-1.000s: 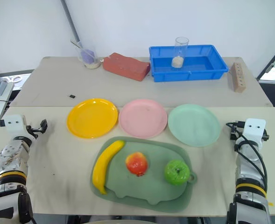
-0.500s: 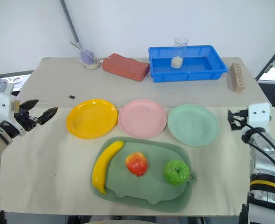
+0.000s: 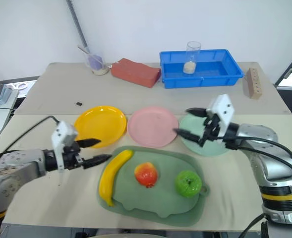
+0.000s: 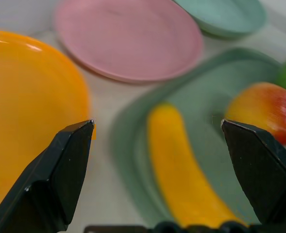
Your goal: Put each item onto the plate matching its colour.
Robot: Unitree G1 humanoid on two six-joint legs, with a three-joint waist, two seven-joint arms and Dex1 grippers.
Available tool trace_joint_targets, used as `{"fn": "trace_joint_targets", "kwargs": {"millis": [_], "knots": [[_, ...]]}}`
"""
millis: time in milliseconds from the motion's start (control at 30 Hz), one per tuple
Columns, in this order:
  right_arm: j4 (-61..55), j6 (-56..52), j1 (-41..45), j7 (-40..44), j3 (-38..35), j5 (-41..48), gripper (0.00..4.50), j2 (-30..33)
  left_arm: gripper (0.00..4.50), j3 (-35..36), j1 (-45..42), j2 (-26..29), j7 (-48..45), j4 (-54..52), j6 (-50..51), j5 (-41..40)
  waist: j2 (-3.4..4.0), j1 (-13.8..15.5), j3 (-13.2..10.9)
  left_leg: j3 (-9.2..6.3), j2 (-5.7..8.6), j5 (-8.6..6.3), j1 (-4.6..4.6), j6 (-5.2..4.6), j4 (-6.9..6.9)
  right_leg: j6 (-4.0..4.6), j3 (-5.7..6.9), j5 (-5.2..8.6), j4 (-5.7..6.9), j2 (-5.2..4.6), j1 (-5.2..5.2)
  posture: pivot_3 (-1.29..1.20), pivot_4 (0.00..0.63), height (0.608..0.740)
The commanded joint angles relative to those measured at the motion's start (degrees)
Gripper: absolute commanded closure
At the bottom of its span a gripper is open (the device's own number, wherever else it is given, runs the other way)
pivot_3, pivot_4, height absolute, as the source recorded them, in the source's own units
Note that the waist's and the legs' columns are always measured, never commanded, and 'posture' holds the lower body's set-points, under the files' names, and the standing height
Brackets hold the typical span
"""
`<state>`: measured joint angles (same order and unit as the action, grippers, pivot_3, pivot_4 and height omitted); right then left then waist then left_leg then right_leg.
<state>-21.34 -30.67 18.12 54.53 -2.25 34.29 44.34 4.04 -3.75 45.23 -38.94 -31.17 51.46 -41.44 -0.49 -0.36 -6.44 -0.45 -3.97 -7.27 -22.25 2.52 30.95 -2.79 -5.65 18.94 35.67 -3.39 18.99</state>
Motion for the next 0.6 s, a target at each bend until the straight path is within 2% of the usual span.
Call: {"fn": "trace_joint_targets", "kwargs": {"millis": [33,333,367,400,600], "knots": [[-6.95,-0.66,1.04,3.37,2.13,1.02,0.02,2.41,0.00,-3.61,-1.47,-0.46,0.24,-0.14,-3.13,4.38,0.10,0.09,0.11,0.00,0.00,-0.06,0.10,-0.09,-0.04,0.05,0.00,0.03,-0.09,0.00,-0.10,0.00,0.150,0.740],[-13.01,-3.68,4.43,4.18,4.09,4.29,0.02,2.22,0.00,-11.82,-1.50,-2.13,-1.00,2.78,-7.31,12.11,-0.02,-0.28,0.14,0.01,-0.02,-0.21,-0.01,-0.33,0.01,0.19,0.02,0.21,-0.17,0.02,-0.12,0.00,0.150,0.740],[-13.20,-3.86,4.56,4.02,4.14,4.43,0.00,2.16,0.54,-12.05,-1.63,-2.33,-1.08,3.25,-7.59,12.59,-0.03,-0.22,0.13,0.00,-0.02,-0.22,-0.01,-0.35,0.01,0.19,0.02,0.21,-0.16,0.02,-0.11,0.00,0.150,0.740],[-13.32,-3.99,4.62,3.97,4.15,4.49,0.00,2.12,0.76,-12.16,-1.77,-2.43,-1.41,3.51,-7.72,12.76,-0.05,-0.17,0.12,0.00,-0.02,-0.22,-0.02,-0.35,0.02,0.19,0.03,0.21,-0.15,0.02,-0.09,0.00,0.150,0.740],[-13.55,-3.95,4.62,3.74,4.11,3.93,0.00,1.82,3.23,-11.74,-1.82,-2.26,-2.86,3.94,-8.08,13.16,-0.10,-0.21,0.10,0.00,-0.02,-0.23,-0.09,-0.35,0.04,0.19,0.03,0.21,-0.12,0.01,0.02,0.00,0.150,0.740]]}}
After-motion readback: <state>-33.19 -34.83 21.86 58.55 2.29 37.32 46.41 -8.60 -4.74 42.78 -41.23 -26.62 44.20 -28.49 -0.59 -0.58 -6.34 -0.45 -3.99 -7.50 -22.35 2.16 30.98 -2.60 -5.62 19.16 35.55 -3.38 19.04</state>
